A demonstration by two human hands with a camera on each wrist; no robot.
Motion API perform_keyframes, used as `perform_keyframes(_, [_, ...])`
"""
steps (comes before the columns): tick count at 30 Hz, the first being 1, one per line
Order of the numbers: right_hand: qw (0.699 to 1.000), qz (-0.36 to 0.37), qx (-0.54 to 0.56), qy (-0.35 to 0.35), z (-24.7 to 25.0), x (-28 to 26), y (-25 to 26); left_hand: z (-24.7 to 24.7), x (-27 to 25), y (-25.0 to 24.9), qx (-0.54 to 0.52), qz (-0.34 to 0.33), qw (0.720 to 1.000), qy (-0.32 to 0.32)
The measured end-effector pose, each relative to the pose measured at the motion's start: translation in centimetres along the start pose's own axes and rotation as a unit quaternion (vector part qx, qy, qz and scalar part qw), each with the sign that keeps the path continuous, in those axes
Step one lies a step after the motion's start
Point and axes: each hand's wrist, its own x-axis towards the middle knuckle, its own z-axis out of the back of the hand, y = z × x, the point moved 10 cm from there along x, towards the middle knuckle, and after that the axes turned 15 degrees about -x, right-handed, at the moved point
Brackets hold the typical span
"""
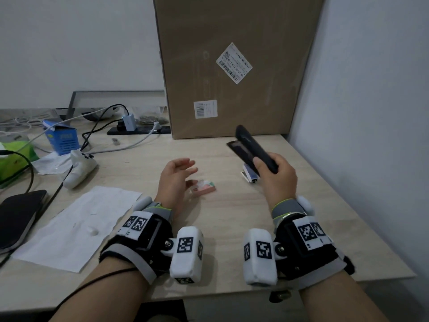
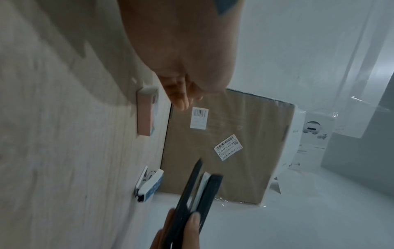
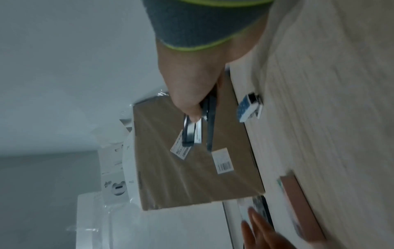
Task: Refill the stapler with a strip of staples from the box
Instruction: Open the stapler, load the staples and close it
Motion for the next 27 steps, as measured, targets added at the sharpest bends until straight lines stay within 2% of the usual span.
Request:
perform_keyframes(3, [0.995,-0.058,-0.048,-0.068,2.3,0.7,-2.0,0.7,0.5,-0.9,0.093,-0.059,0.994,0.0])
perform_keyframes(6, [0.988,-0.1,-0.094,-0.078,3.1,0.9,-3.5,0.8,0.5,-1.4,0.188,-0.078,0.979,-0.002])
perform_keyframes(11, [0.98,-0.134,-0.135,-0.063,3.4,1.2,-5.0,-0.2,-0.5,0.4,0.216,-0.02,0.975,0.047])
perform_keyframes(16, [0.977,-0.138,-0.154,-0.056,2.9,1.3,-5.4,-1.4,-1.0,1.1,0.359,-0.018,0.926,0.112])
perform_keyframes(21, [0.971,-0.16,-0.178,-0.027,2.4,1.4,-6.4,-2.2,-1.1,1.0,0.467,-0.051,0.869,0.156])
perform_keyframes(24, [0.967,-0.177,-0.18,-0.021,2.3,1.3,-6.8,-2.3,-1.3,0.8,0.492,-0.057,0.853,0.164])
perform_keyframes(27, [0.966,-0.193,-0.169,-0.015,2.1,1.1,-7.0,-2.2,-1.3,0.7,0.495,-0.056,0.853,0.157])
